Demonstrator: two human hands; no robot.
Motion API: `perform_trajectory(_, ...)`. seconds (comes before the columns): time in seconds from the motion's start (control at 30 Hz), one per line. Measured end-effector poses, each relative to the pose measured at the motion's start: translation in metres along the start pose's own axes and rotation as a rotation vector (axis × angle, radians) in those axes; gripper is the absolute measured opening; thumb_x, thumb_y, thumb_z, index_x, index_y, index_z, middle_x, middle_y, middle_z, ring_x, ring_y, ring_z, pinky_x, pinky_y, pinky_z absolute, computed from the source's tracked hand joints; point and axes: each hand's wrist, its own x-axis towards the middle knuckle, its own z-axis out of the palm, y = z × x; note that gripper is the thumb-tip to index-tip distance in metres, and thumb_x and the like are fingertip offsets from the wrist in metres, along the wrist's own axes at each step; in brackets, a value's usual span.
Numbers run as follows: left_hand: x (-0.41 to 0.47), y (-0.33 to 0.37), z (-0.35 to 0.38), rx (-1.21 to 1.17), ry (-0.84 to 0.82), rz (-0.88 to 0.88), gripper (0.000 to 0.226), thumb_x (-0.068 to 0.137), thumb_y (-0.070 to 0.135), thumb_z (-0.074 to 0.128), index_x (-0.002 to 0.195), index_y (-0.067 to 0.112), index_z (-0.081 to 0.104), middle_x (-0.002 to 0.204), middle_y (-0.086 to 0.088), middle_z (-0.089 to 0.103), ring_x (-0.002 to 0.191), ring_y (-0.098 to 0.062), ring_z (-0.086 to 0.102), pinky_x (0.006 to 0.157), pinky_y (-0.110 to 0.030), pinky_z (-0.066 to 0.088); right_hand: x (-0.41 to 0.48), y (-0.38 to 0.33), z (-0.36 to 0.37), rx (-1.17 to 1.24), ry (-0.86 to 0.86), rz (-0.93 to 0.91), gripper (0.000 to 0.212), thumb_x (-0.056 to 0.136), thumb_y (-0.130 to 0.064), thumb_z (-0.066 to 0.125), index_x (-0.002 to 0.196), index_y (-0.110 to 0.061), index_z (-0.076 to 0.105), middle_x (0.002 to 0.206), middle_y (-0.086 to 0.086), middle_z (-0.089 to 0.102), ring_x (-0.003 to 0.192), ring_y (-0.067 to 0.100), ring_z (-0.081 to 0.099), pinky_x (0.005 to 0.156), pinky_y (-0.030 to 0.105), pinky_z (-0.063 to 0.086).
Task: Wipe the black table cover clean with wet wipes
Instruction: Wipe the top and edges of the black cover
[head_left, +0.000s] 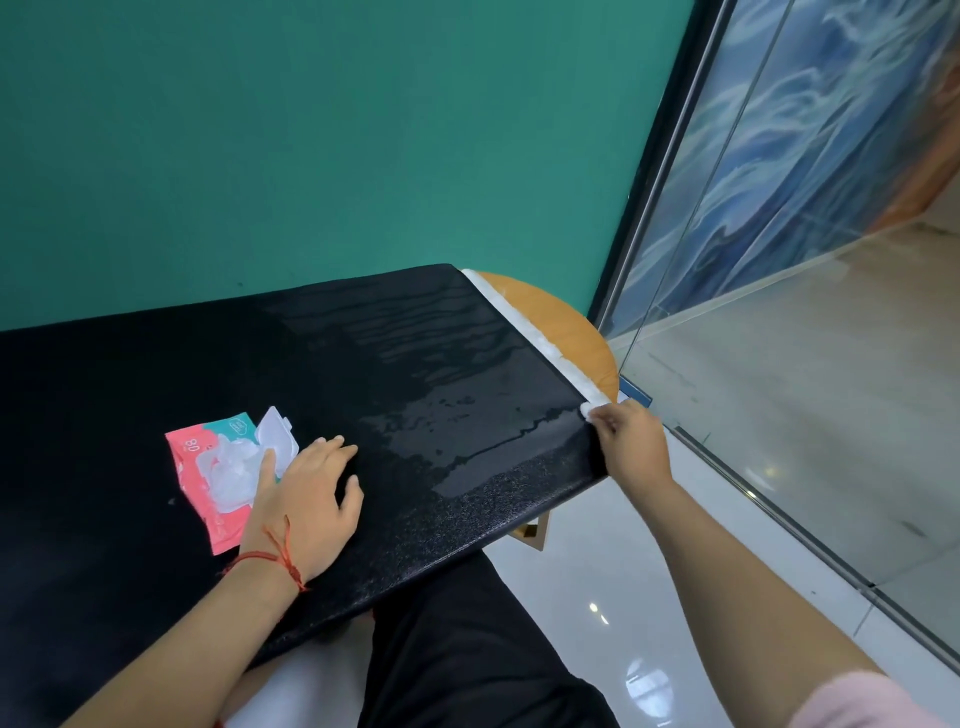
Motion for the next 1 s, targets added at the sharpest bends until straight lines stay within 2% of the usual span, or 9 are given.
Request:
perform_trajectory(0.1, 0.001, 0.001, -0.001, -0.001, -0.002, -0.004, 0.047, 0.105, 0.041, 0.043, 0.15, 0.031, 0.053, 0.159, 0.012, 0.047, 0.154, -0.01, 0.032, 0.129, -0.053, 0.008, 0.011, -0.011, 0.007, -0.033, 0.0, 0.094, 0.025, 0.101, -0.005, 0.06, 0.107, -0.012, 0.083, 0.105, 0.01, 0.069, 0.098, 0.038, 0.066, 0.079, 0.035, 0.046)
perform_trajectory(0.23, 0.001, -0.001, 0.001, -0.008, 0.007, -0.008, 0.047, 0.104, 0.04, 0.044, 0.148, 0.031, 0.054, 0.158, 0.012, 0.048, 0.154, -0.009, 0.033, 0.129, -0.054, 0.007, -0.01, -0.046, 0.024, -0.004, -0.045, 0.081, 0.023, 0.103, -0.014, 0.061, 0.107, -0.018, 0.083, 0.109, 0.011, 0.068, 0.101, 0.037, 0.066, 0.084, 0.042, 0.051)
perform_trajectory(0.4, -0.001, -0.001, 0.004, -0.007, 0.019, -0.005, 0.045, 0.104, 0.039, 0.045, 0.147, 0.03, 0.056, 0.157, 0.012, 0.049, 0.153, -0.01, 0.034, 0.129, -0.054, 0.008, -0.064, -0.113, 0.042, 0.001, -0.203, -0.171, 0.021, 0.1, -0.013, 0.059, 0.095, -0.02, 0.078, 0.092, 0.006, 0.057, 0.085, 0.036, 0.064, 0.074, 0.04, 0.051)
perform_trajectory(0.53, 0.0, 0.0, 0.003, 0.002, 0.018, -0.014, 0.045, 0.104, 0.039, 0.046, 0.147, 0.031, 0.055, 0.158, 0.013, 0.049, 0.153, -0.009, 0.034, 0.129, -0.053, 0.007, -0.116, -0.167, 0.054, 0.111, -0.331, -0.371, 0.023, 0.101, -0.016, 0.058, 0.104, -0.026, 0.077, 0.091, 0.005, 0.055, 0.081, 0.033, 0.063, 0.073, 0.039, 0.053)
perform_trajectory(0.67, -0.001, -0.001, 0.005, 0.009, 0.024, -0.017, 0.044, 0.103, 0.037, 0.05, 0.146, 0.031, 0.057, 0.157, 0.013, 0.05, 0.152, -0.009, 0.036, 0.129, -0.053, 0.011, -0.135, -0.19, 0.065, 0.148, -0.444, -0.466, 0.021, 0.105, -0.02, 0.059, 0.11, -0.022, 0.079, 0.092, 0.002, 0.055, 0.082, 0.027, 0.062, 0.069, 0.031, 0.041)
perform_trajectory(0.8, -0.003, -0.003, 0.005, 0.016, 0.021, -0.013, 0.044, 0.103, 0.038, 0.047, 0.146, 0.032, 0.057, 0.156, 0.014, 0.05, 0.151, -0.009, 0.037, 0.13, -0.052, 0.011, -0.104, -0.167, 0.064, 0.124, -0.376, -0.405, 0.016, 0.101, -0.03, 0.068, 0.094, -0.023, 0.081, 0.087, 0.0, 0.059, 0.08, 0.027, 0.065, 0.073, 0.038, 0.054)
perform_trajectory(1.0, -0.003, -0.002, 0.003, 0.006, 0.018, -0.018, 0.045, 0.104, 0.037, 0.045, 0.147, 0.032, 0.056, 0.158, 0.014, 0.049, 0.153, -0.008, 0.035, 0.13, -0.05, 0.009, -0.013, -0.08, 0.031, -0.051, -0.184, -0.112, 0.016, 0.1, -0.021, 0.068, 0.094, -0.02, 0.083, 0.093, 0.006, 0.064, 0.09, 0.033, 0.068, 0.079, 0.04, 0.053)
